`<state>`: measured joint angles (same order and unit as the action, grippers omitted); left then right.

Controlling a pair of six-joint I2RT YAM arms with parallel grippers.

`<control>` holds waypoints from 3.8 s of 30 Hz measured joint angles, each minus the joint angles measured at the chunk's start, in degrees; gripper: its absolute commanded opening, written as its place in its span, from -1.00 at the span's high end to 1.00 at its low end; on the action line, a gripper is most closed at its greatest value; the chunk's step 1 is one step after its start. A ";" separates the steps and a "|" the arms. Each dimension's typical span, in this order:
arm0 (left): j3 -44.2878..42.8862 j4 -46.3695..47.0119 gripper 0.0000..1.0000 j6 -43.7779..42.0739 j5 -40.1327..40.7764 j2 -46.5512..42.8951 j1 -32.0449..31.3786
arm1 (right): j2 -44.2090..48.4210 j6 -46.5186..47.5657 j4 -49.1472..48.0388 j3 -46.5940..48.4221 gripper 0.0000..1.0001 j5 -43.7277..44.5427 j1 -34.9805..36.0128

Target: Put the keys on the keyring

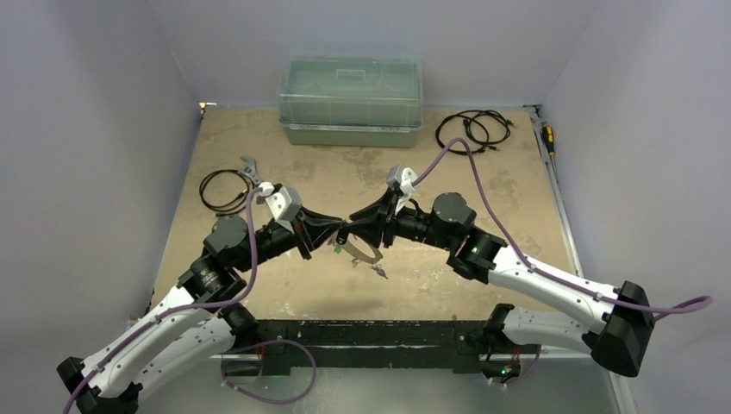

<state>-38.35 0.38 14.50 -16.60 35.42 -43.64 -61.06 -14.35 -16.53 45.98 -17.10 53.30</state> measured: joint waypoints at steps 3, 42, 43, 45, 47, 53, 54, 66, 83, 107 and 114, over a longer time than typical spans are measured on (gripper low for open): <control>0.17 -0.04 1.00 -0.04 0.17 -0.33 0.00 | -0.57 -1.14 -1.29 -0.35 0.41 1.22 0.02; -1.95 -12.59 0.94 -3.15 13.42 2.99 0.00 | -0.94 -4.63 4.96 -4.70 -0.09 1.22 -5.75; -2.34 -13.42 0.87 -3.65 14.19 3.78 0.00 | -1.22 -4.61 5.92 -5.42 -0.11 1.38 -4.94; -3.30 -15.67 0.66 -4.79 15.65 6.16 0.00 | -2.10 -4.07 8.50 -6.82 -0.11 2.60 -0.81; -3.45 -17.20 0.38 -5.53 16.52 7.80 0.00 | -3.54 -3.21 10.12 -7.19 -0.11 2.73 3.93; -3.43 -19.41 -0.09 -6.27 18.32 8.24 0.00 | -9.84 -2.19 10.49 -9.11 -0.08 2.67 13.11; -3.43 -19.52 -0.10 -6.25 18.49 8.17 0.00 | -10.75 -2.25 10.34 -9.49 -0.07 2.62 13.22; -3.28 -21.07 -0.12 -6.16 22.01 3.32 0.00 | -23.15 -0.87 4.52 -9.99 0.16 0.66 13.57; -2.99 -21.09 -0.11 -6.19 27.82 0.20 0.00 | -28.55 1.66 3.67 -9.42 0.59 -0.59 13.81; -2.99 -21.09 -0.11 -6.16 28.74 -0.87 0.00 | -14.10 1.33 5.51 -10.05 1.00 -0.44 13.88; -2.73 -20.59 -0.17 -6.62 23.85 -2.58 0.00 | -8.07 0.46 5.05 -10.78 1.00 0.33 13.88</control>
<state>-41.08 -20.21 7.88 7.25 32.84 -43.64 -69.12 -13.89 -11.49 35.20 -16.78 67.18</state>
